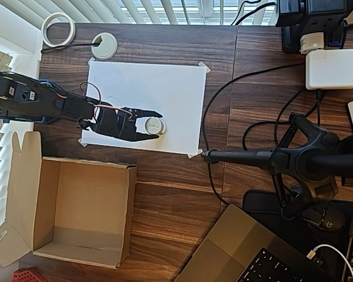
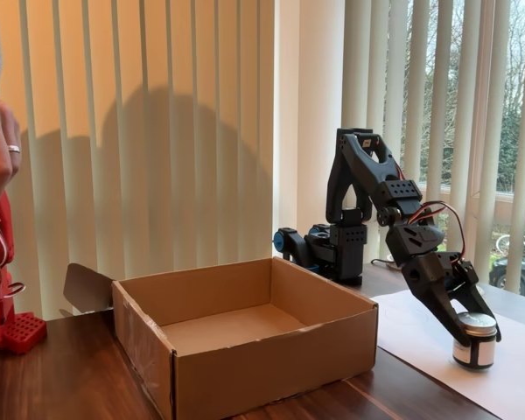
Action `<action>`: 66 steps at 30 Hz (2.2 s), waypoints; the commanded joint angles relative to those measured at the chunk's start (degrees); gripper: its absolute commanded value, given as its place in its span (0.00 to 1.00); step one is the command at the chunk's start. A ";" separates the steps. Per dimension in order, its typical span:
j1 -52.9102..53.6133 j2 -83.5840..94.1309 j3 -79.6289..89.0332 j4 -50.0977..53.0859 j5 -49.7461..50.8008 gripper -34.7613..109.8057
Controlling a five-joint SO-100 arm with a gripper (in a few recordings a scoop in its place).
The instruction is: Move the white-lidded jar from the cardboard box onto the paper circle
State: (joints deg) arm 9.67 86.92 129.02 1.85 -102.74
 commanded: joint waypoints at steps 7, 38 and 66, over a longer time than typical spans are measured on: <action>0.88 2.99 1.05 -1.32 -1.32 0.42; -0.09 20.13 4.39 -8.53 17.93 0.53; -10.99 97.03 45.70 47.72 85.69 0.24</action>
State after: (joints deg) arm -0.97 176.75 175.17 40.34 -17.14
